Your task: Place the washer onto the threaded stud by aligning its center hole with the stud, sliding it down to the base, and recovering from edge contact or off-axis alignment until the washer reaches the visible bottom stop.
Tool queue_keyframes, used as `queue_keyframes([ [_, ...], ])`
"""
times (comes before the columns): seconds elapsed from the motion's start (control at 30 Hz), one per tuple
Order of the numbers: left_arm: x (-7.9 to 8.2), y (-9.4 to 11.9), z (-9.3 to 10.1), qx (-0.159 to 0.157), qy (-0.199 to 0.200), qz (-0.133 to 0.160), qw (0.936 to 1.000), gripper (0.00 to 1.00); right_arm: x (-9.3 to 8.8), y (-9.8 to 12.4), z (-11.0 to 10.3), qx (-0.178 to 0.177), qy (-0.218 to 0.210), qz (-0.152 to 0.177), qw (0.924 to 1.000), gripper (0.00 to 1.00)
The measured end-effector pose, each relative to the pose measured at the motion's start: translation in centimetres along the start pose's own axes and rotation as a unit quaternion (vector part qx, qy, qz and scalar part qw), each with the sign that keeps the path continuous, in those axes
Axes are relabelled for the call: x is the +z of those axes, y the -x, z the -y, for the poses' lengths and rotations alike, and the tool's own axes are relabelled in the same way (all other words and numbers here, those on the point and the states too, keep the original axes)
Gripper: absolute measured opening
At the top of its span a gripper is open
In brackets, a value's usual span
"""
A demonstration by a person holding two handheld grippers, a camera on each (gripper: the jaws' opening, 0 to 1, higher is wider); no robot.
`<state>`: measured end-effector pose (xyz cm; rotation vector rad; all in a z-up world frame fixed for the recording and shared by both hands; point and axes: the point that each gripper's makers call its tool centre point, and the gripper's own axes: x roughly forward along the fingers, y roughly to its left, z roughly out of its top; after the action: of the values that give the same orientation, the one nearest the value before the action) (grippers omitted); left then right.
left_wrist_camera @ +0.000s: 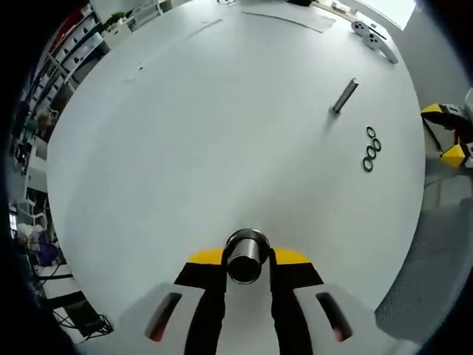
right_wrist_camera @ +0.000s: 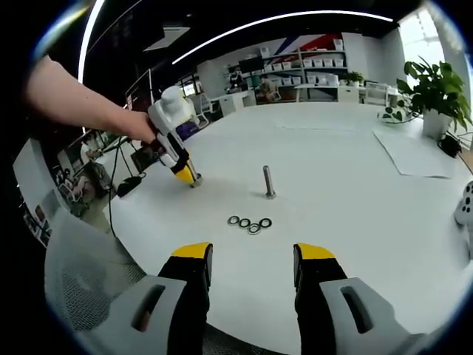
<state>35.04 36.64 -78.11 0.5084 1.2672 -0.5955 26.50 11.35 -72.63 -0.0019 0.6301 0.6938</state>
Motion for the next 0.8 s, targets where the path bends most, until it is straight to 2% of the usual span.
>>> queue_keyframes([
  [0.17, -0.5, -0.1, -0.3, 0.008, 0.016, 0.007, 0.9998, 0.28, 0.0, 0.0, 0.0, 0.001, 0.0, -0.001, 1.0, 0.47],
  [0.37, -1.2, -0.3, -0.1, 0.015, 0.036, 0.026, 0.9989, 0.29, -0.1, 0.0, -0.1, 0.003, -0.001, -0.003, 1.0, 0.47],
  [0.47, -1.0, 0.0, 0.1, 0.017, 0.048, 0.046, 0.9976, 0.29, -0.2, -0.1, -0.1, 0.004, 0.0, -0.005, 1.0, 0.47],
  [0.53, -0.9, 0.2, 0.2, 0.016, 0.052, 0.057, 0.9969, 0.35, -0.2, 0.0, -0.2, 0.005, 0.0, -0.005, 1.0, 0.47],
  [0.57, -0.6, 0.4, 0.4, 0.015, 0.045, 0.079, 0.9957, 0.38, -0.3, -0.1, -0.2, 0.005, 0.001, -0.006, 1.0, 0.47],
  [0.67, -1.3, 0.8, 0.4, 0.026, 0.045, 0.077, 0.9957, 0.36, -0.4, -0.1, -0.2, 0.004, 0.0, -0.008, 1.0, 0.47],
  [0.8, -1.9, 1.2, 0.6, 0.023, 0.068, 0.094, 0.993, 0.36, -0.4, -0.1, -0.3, 0.007, 0.001, -0.01, 0.9999, 0.47],
])
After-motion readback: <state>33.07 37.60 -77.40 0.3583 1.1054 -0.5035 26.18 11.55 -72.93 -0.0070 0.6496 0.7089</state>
